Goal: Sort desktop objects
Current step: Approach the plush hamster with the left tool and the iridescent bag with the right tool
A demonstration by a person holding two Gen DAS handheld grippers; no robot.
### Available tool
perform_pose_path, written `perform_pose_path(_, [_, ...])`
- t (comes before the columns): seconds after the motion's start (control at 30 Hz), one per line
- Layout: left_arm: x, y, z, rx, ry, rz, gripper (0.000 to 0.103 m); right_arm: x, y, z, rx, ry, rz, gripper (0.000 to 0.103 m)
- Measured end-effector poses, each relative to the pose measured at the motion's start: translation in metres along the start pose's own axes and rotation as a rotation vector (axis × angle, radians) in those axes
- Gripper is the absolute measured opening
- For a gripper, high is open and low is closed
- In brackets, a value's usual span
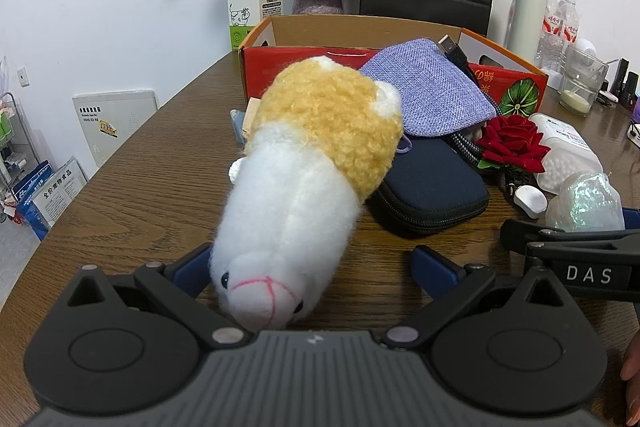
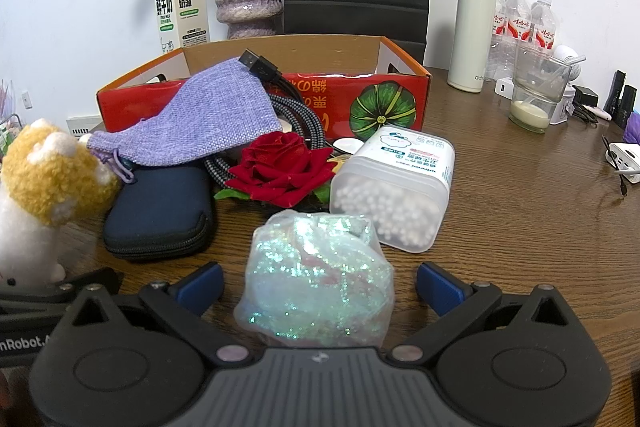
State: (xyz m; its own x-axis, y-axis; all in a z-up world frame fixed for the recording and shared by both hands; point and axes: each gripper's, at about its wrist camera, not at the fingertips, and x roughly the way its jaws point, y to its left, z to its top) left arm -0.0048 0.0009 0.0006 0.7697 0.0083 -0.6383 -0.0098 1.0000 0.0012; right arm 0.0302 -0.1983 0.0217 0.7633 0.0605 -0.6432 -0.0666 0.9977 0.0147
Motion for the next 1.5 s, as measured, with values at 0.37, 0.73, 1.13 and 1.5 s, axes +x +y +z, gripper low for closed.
perform_pose_path(0.37, [-0.0001,0.0001,0.0,0.0,0.0,0.0,0.103,0.0003,-0.0002,-0.0003,0.001,-0.001,0.0,0.103])
perform_pose_path(0.73, [0.0002,0.0002,0.0001,-0.001,0.0,0.0,0.103,-0.0001,-0.0002,-0.0004,0.001,0.0,-0.001,0.103])
perform_pose_path(1.13, [0.0032,-0.0018,0.0029,0.003,0.0,-0.005,0.103,0.0004,-0.0007,-0.0003,0.002,0.0,-0.001,0.103])
perform_pose_path(1.5, [0.0038,-0.0019,0.0029,0.006,0.001,-0.004,0.103,-0.008,-0.006,-0.0074,-0.014,0.0,0.014,0.103])
